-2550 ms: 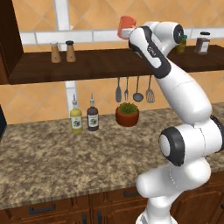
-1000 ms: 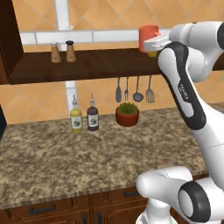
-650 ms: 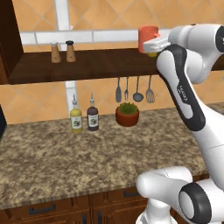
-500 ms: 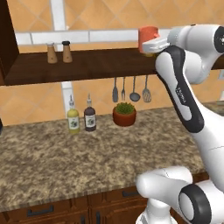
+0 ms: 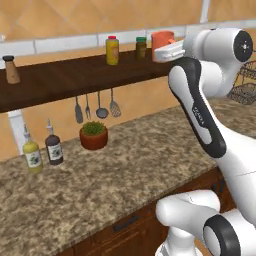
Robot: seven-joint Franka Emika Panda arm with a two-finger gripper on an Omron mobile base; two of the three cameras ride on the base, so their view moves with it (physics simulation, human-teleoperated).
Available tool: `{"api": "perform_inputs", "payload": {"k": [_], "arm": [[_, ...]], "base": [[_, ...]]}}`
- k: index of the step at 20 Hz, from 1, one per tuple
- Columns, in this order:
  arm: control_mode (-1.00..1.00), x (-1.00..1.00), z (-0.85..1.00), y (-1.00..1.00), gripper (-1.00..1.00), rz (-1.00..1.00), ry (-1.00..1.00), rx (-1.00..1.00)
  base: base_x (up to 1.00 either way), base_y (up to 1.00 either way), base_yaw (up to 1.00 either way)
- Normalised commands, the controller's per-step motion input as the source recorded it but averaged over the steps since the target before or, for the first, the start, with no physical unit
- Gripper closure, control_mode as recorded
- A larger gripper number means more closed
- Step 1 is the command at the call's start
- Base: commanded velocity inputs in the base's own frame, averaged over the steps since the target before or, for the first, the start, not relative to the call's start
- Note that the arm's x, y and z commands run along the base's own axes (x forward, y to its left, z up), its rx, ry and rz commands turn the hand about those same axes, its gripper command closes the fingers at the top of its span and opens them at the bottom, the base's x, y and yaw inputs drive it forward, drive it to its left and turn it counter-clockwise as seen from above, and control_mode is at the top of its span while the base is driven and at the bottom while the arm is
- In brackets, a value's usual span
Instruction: Gather all objects into one cabinet and sort the glasses and bowls to opposite sides.
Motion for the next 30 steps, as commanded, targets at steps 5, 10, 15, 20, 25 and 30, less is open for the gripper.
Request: {"api": "perform_inputs", "payload": {"k": [5,10,15,20,25,30], "arm": [[1.00,0.00,0.00,0.00,1.00,0.00,0.00,0.00],[1.00,0.00,0.00,0.00,1.00,0.00,0.00,0.00],[1.00,0.00,0.00,0.00,1.00,0.00,0.00,0.00],[1.00,0.00,0.00,0.00,1.00,0.00,0.00,0.00],[1.00,0.00,0.00,0.00,1.00,0.00,0.00,0.00],[1.00,0.00,0.00,0.00,1.00,0.00,0.00,0.00]], "base": [[-0.23,-0.21,-0.71],[-0.34,-0.31,-0.70],[-0.38,-0.33,-0.71],[-0.30,-0.33,-0.72],[-0.25,-0.48,-0.67],[-0.33,-0.58,-0.63]]}}
